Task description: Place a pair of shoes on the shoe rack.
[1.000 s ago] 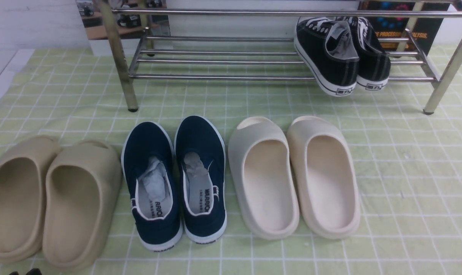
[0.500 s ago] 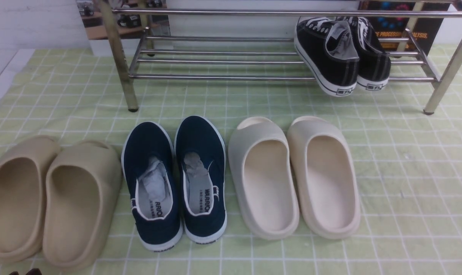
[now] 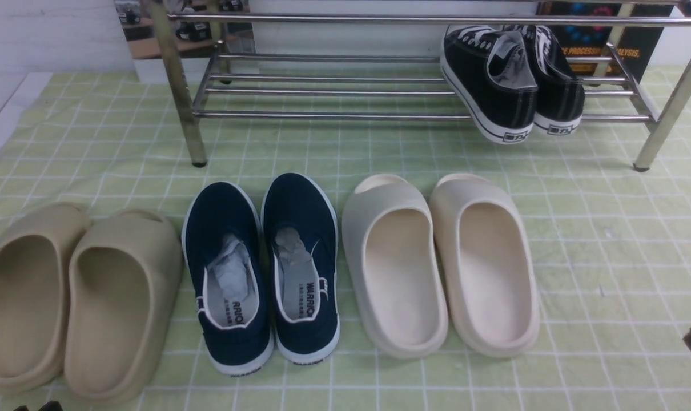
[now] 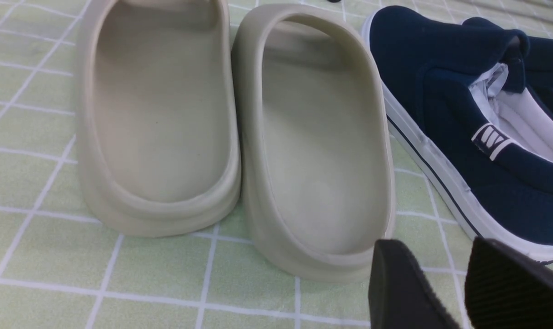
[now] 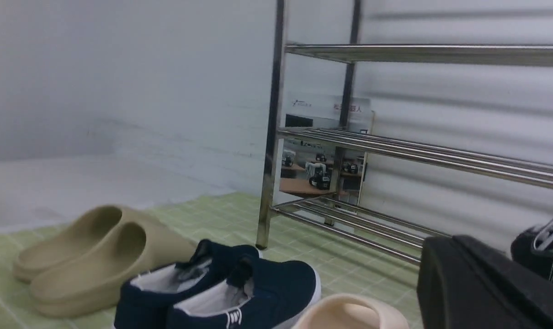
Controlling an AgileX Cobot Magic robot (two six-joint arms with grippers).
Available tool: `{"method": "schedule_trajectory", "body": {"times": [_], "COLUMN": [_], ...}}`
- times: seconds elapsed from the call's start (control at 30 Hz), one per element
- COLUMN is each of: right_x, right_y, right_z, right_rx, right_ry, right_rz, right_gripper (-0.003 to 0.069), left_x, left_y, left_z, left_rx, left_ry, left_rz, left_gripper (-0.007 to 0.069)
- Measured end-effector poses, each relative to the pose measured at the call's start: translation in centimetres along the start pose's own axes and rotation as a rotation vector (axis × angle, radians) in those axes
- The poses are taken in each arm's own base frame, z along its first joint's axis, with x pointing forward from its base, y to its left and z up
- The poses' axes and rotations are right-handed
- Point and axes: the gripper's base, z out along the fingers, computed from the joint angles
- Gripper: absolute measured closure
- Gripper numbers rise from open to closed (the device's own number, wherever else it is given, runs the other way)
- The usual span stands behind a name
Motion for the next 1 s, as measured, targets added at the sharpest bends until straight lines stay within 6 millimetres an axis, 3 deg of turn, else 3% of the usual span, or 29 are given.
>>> {"method": "schedule_trajectory", "body": {"times": [0.13,0.17,0.23,0.33,0.43,0.6,0.8,1.0], "right_x": [0.2,0.2,0.3,1.5,3.3,4.9,4.9,5.0], "right_y": [0.0,-1.0,-1.7,-3.8,-4.3,-3.9,-3.8,-3.5], "right_z": [-0.7,-1.2,-1.7,-3.3,-4.4,-5.2,-5.1,-4.9], "right_rx": [0.044,0.19,0.294,0.636,0.779,0.8,0.749,0.731], "right_ry": [0.031,0.044,0.048,0.124,0.278,0.503,0.554,0.543], "right_rz": [-0.142,-0.144,-0.101,0.16,0.308,0.311,0.227,0.273], "right_gripper": [0.0647,0.0645,0.0644,0.0643,0.064,0.0636,0.0633,0.0634], "left_x": [0.0,0.0,0.0,0.0,0.0,0.0,0.0,0.0], "left_y": [0.0,0.0,0.0,0.0,0.0,0.0,0.0,0.0], "left_z": [0.0,0.0,0.0,0.0,0.0,0.0,0.0,0.0], "left_rx": [0.0,0.0,0.0,0.0,0.0,0.0,0.0,0.0], "left_ry": [0.0,0.0,0.0,0.0,0.0,0.0,0.0,0.0], "left_rz": [0.0,0.0,0.0,0.0,0.0,0.0,0.0,0.0], "left_gripper": [0.0386,0.0386,0.0386,0.0386,0.0386,0.0386,0.0386,0.0386]}}
